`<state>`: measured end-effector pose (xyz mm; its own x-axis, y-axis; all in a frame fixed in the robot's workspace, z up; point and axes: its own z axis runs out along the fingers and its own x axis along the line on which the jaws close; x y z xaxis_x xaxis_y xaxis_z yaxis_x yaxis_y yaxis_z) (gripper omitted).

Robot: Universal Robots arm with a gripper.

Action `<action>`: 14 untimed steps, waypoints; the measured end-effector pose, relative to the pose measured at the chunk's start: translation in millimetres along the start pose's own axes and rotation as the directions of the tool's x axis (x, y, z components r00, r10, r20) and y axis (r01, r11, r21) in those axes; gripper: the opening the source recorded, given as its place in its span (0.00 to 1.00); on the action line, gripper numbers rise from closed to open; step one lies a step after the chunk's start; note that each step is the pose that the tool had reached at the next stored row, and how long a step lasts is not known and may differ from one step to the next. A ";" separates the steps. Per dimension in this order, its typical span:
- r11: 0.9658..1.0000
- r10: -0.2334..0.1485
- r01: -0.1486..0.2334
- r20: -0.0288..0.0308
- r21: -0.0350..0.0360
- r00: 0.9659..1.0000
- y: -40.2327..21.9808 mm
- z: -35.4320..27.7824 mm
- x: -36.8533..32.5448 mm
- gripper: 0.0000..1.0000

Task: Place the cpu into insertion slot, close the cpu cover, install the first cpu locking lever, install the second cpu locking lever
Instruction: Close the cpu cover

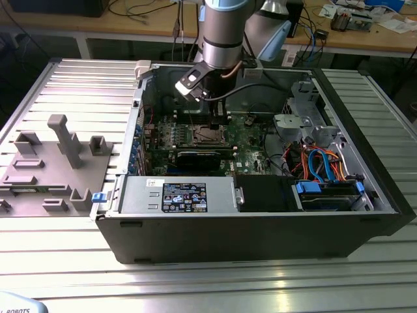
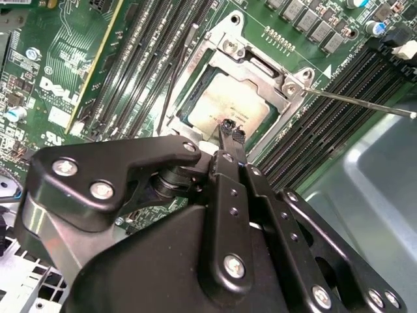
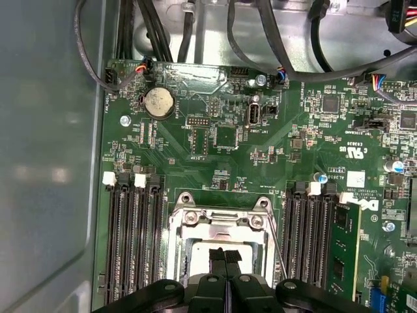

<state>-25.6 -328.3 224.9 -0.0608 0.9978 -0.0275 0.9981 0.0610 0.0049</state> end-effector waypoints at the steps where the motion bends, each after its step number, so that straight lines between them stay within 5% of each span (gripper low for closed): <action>1: 1.000 0.000 0.000 0.000 0.000 1.000 0.0 -0.8 0.0 0.11; 14: 1.000 0.000 0.000 0.000 0.000 1.000 0.1 -18.8 -0.5 0.11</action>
<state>-25.5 -328.3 243.7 -0.0609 0.9978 -0.0274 0.9981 0.0611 0.0051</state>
